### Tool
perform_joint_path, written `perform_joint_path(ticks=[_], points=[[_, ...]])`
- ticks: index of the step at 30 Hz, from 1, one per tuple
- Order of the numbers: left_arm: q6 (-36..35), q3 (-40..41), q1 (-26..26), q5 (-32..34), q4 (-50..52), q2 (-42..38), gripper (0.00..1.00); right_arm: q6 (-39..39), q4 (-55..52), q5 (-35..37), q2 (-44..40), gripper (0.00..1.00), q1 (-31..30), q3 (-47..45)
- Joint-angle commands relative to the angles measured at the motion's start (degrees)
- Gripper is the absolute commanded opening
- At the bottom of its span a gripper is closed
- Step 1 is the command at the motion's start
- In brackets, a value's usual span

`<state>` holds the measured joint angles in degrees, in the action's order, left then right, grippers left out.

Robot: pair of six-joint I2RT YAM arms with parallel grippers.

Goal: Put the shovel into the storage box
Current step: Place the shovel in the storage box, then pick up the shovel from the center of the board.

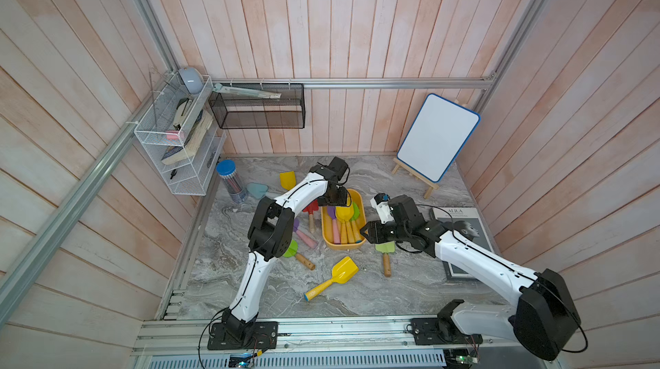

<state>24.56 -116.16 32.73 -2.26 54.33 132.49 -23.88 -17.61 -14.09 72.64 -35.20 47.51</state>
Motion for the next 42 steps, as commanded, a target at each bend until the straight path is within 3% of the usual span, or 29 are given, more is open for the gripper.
perform_joint_path(ticks=[1,17,26,34,42], points=[[-1.3,-2.6,0.4,2.0,1.6,1.6,0.70,0.8,-0.1,-0.9,0.6,0.53,0.1,0.7],[-2.0,-5.8,1.8,6.3,1.5,2.8,0.73,0.0,-0.6,0.3,-0.1,0.53,0.2,0.1],[-1.2,-3.2,2.7,8.9,-2.1,-3.9,0.74,-3.7,-12.5,11.6,-2.7,0.53,0.1,1.6],[1.0,9.4,3.2,8.3,-12.9,-17.1,0.74,-9.2,-21.7,18.0,-6.3,0.53,-0.4,-2.9],[4.4,27.6,3.5,-0.8,-26.6,-30.4,0.75,-13.3,-21.4,17.2,-6.3,0.54,-2.9,-6.6]])
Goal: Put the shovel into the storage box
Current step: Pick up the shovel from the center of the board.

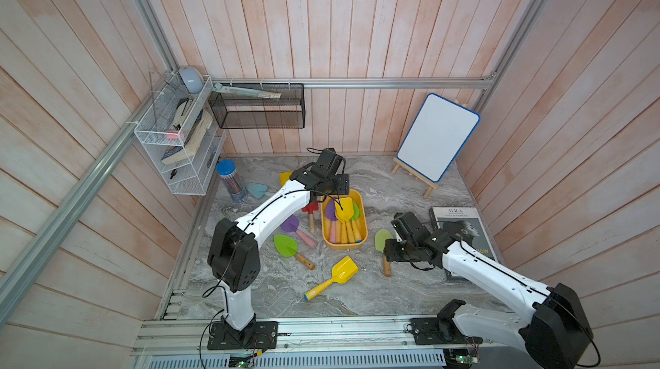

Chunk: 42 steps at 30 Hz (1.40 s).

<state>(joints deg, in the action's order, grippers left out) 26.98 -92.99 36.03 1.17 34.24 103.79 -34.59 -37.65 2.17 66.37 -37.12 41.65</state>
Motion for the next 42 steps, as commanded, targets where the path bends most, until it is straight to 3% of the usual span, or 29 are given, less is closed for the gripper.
perform_joint_path(ticks=[1,10,21,25,29,33,42], points=[[2.4,6.4,0.2,-5.3,-7.9,-3.2,0.75,-3.0,-1.2,0.8,0.2,0.54,-1.3,-1.0],[5.2,16.6,0.4,-12.1,-14.3,-10.8,0.76,-7.4,1.4,0.7,2.9,0.54,-5.4,-3.4],[6.9,21.9,0.5,-16.9,-18.4,-14.3,0.76,-9.6,4.6,1.5,6.2,0.50,-6.6,-6.2],[7.2,22.8,0.6,-17.2,-19.0,-14.6,0.76,-9.4,5.8,1.2,7.9,0.42,-6.6,-6.1],[7.3,22.7,0.6,-17.3,-19.0,-14.5,0.76,-9.1,6.0,1.3,9.0,0.27,-6.6,-5.5],[7.6,22.8,0.6,-18.1,-19.4,-14.5,0.76,-8.9,4.3,2.3,9.0,0.00,-6.6,-4.8],[9.7,25.8,0.7,-23.3,-22.6,-14.8,0.72,-7.8,-5.2,9.5,-0.6,0.00,-6.5,0.9]])
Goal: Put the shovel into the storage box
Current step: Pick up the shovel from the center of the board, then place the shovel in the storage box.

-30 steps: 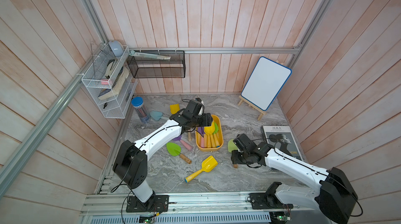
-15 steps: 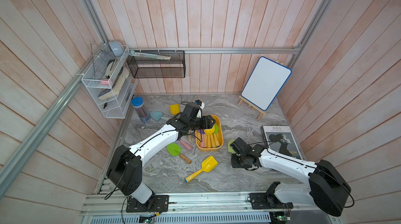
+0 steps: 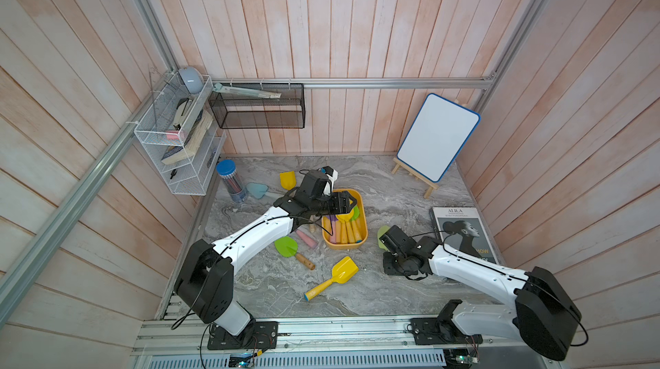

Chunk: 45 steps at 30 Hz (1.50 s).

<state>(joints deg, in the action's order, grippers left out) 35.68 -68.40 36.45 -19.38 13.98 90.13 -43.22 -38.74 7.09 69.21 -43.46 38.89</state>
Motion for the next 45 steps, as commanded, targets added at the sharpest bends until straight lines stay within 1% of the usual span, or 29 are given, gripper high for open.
perform_joint_path(ticks=[1,3,6,8,13,16,24,28,35,37,39,45], points=[[1.3,1.4,0.4,-3.3,-2.6,-1.0,0.68,1.7,-4.4,4.9,-5.0,0.00,-0.2,4.6],[1.9,1.6,0.4,-4.4,-3.5,-0.8,0.63,4.1,-3.9,4.6,-7.5,0.00,-0.2,5.9],[3.1,1.8,0.4,-6.2,-5.3,-0.2,0.61,7.6,-1.6,2.8,-10.5,0.00,-0.2,7.1],[3.8,1.8,0.4,-7.4,-6.5,0.3,0.57,8.9,0.2,2.0,-11.6,0.00,-0.2,7.4],[5.8,2.0,0.6,-10.0,-9.5,1.1,0.49,11.2,3.8,0.7,-9.9,0.00,-0.2,8.9],[6.6,2.0,0.9,-11.0,-10.6,1.5,0.46,12.6,4.7,0.4,-7.8,0.00,-0.2,10.7],[7.7,2.4,1.2,-11.9,-12.8,3.4,0.45,14.6,6.6,-0.9,-4.5,0.00,-0.2,14.4],[8.9,2.4,1.4,-12.7,-15.2,4.7,0.45,14.7,7.4,-1.7,-3.5,0.00,-0.2,15.0],[10.3,2.2,1.6,-12.1,-18.4,6.9,0.43,14.7,7.9,-2.7,-2.7,0.00,-0.2,15.4],[10.5,2.1,1.6,-11.3,-18.6,7.2,0.40,14.7,8.0,-2.8,-2.7,0.00,-0.2,15.3],[10.6,2.3,1.6,-10.6,-18.8,7.4,0.33,14.7,8.0,-2.8,-2.8,0.00,-0.2,15.3],[10.9,2.0,1.6,-9.4,-18.4,7.8,0.17,14.6,8.3,-3.1,-2.4,0.00,-0.2,15.1]])
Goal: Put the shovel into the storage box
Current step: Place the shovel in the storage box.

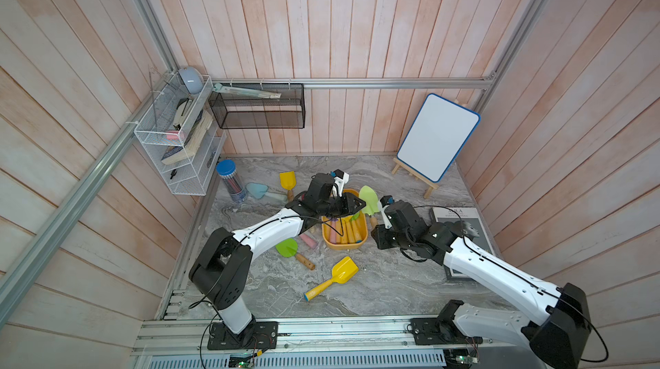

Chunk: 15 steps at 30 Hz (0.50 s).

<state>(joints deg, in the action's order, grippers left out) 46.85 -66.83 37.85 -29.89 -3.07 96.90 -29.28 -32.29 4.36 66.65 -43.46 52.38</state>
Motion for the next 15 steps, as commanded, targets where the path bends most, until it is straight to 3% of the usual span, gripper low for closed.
perform_joint_path(ticks=[1,8,11,15], points=[[-0.3,0.3,0.2,1.3,-1.2,1.0,0.16,0.6,2.0,-0.4,0.1,0.00,-0.2,1.5],[-0.8,0.3,0.2,2.2,0.0,1.4,0.00,0.5,2.2,-0.5,0.3,0.00,-0.2,1.7],[-0.8,0.4,0.2,2.7,0.4,1.3,0.00,0.4,1.9,-0.4,0.3,0.00,-0.2,1.7],[-1.6,0.0,0.0,3.4,1.7,1.1,0.00,0.4,1.5,-0.4,0.3,0.24,-0.2,1.6]])
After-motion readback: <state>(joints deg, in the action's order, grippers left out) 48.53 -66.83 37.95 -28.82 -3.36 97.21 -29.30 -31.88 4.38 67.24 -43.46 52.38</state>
